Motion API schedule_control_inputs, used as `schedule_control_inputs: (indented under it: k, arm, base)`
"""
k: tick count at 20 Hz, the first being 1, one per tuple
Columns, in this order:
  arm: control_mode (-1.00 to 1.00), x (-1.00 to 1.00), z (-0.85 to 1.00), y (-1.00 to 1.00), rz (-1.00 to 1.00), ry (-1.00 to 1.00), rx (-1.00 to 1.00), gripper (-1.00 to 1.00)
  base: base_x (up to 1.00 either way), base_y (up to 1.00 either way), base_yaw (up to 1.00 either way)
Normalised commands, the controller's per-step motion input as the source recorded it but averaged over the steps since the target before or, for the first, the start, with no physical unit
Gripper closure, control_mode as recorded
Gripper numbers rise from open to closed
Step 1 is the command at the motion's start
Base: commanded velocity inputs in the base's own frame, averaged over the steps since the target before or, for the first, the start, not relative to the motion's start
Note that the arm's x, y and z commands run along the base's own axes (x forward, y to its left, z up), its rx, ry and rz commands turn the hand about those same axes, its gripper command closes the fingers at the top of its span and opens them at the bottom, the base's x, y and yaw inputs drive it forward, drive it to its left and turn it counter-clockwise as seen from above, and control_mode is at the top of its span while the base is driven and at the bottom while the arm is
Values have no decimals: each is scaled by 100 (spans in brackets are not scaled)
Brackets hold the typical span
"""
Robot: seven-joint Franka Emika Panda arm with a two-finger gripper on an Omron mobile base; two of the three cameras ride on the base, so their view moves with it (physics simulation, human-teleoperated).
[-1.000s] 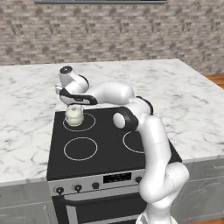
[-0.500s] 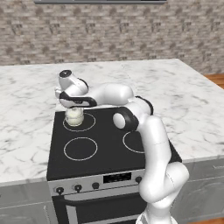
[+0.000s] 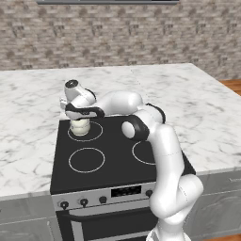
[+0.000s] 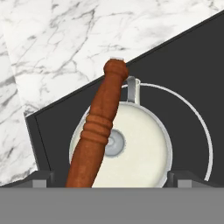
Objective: The kettle is done boiling. Turn off the stove, then wait for 300 timesteps before moving the kettle to the dining table.
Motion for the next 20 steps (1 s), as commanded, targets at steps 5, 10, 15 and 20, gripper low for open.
schedule_control_inputs:
  k: [5, 10, 15, 20]
  arm:
    - [-100, 0, -9, 0, -1, 2, 0, -100]
    - [-100, 2, -7, 0, -2, 3, 0, -100]
    - [-100, 9, -4, 3, -2, 5, 0, -100]
    - [-100, 7, -3, 6, -2, 3, 0, 100]
  base:
    - [0, 0, 0]
    - [0, 0, 0]
    - [0, 0, 0]
    - [0, 0, 0]
